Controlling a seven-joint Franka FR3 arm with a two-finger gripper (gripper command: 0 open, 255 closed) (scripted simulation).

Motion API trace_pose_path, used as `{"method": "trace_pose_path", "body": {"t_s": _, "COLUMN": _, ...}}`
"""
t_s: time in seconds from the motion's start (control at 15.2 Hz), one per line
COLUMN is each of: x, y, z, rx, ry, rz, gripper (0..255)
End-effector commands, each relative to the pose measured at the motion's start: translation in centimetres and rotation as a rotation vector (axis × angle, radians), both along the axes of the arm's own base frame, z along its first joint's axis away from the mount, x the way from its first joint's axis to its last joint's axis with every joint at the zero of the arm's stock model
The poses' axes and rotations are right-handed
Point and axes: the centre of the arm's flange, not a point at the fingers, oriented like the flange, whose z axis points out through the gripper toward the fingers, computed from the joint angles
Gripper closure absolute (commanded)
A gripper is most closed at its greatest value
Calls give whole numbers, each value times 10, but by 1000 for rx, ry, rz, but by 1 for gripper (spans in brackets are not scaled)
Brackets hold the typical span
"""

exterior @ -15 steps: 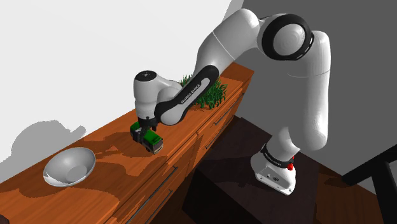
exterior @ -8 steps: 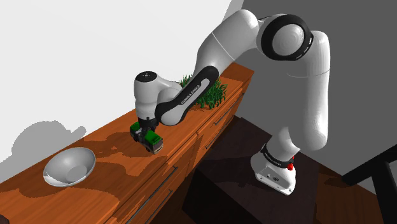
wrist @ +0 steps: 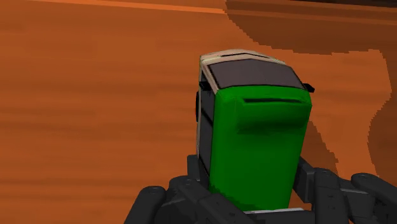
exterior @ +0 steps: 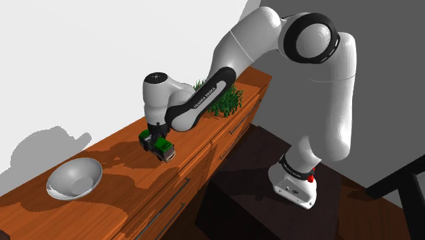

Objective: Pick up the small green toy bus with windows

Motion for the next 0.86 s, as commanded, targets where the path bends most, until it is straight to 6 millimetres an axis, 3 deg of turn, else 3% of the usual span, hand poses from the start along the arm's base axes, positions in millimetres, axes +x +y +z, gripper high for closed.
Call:
{"method": "trace_pose_path", "body": {"t_s": 0.0, "x": -1, "y": 1, "z": 11, "rx": 0, "ry": -1, "rz": 0, "gripper": 255}}
{"method": "trace_pose_path", "body": {"t_s": 0.66, "x": -1, "y": 1, "z": 64, "rx": 0, "ry": -1, "rz": 0, "gripper": 255}}
{"method": "trace_pose_path", "body": {"t_s": 0.79, "x": -1, "y": 1, "z": 65, "rx": 0, "ry": -1, "rz": 0, "gripper": 255}}
